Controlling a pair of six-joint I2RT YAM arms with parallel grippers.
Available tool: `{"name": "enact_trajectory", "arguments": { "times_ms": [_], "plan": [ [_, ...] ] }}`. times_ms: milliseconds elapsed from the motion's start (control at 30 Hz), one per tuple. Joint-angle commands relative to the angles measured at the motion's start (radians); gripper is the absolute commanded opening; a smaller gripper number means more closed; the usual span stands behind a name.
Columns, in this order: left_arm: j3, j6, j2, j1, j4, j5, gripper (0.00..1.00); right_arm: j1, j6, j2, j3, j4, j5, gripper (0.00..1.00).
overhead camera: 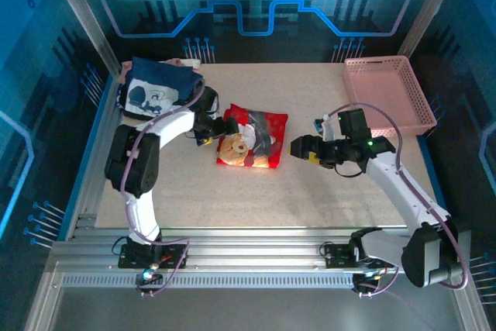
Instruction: Fold and stack the t-shirts
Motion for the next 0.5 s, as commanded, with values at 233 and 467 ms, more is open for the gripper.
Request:
{"name": "enact_trajectory", "arguments": {
  "times_ms": [233,467],
  "plan": [
    [0.262,0.022,0.242,-0.09,-0.107,-0.242,0.82,0.034,0.051,-0.051,0.002,0.04,0.019,0.95],
    [0.344,0.017,0.385,-0.174,-0.14,-0.255,0.56,0.035,0.038,-0.051,0.053,0.02,0.004,0.95]
  ]
}}
